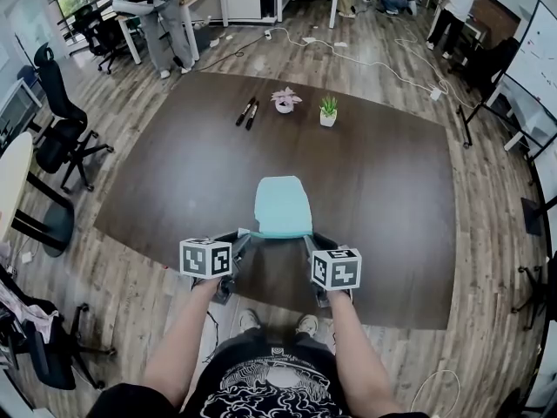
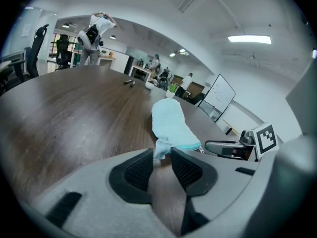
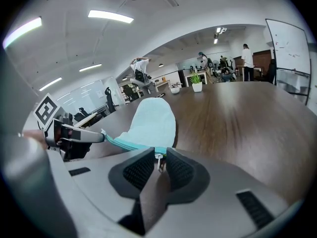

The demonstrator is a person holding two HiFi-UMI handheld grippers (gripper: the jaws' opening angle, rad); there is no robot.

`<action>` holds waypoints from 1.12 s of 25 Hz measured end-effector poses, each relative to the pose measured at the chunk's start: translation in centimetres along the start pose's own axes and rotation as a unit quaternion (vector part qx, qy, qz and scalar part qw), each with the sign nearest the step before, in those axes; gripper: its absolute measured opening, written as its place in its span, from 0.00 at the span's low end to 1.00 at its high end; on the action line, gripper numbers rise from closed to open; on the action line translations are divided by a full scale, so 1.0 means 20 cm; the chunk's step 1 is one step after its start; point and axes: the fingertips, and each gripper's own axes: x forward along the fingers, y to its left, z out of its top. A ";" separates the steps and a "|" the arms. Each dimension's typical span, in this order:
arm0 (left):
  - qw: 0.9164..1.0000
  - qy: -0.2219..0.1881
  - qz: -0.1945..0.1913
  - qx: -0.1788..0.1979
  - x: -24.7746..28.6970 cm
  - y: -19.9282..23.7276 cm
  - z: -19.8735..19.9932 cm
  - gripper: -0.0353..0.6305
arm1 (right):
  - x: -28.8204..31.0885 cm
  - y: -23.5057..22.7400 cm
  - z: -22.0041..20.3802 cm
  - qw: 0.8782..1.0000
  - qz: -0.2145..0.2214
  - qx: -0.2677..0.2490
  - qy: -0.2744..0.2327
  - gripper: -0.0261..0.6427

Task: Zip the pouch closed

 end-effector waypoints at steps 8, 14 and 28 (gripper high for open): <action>1.000 0.001 0.016 0.012 -0.01 0.01 0.01 0.28 | -0.02 -0.01 0.02 1.000 -0.005 0.005 -0.008 0.14; 0.999 -0.021 0.024 0.035 -0.03 -0.01 0.11 0.28 | -0.06 -0.02 0.10 1.000 -0.008 -0.002 -0.022 0.14; 0.983 -0.110 0.041 0.138 -0.17 -0.19 0.59 0.28 | -0.32 -0.05 0.59 0.991 -0.041 -0.045 -0.120 0.09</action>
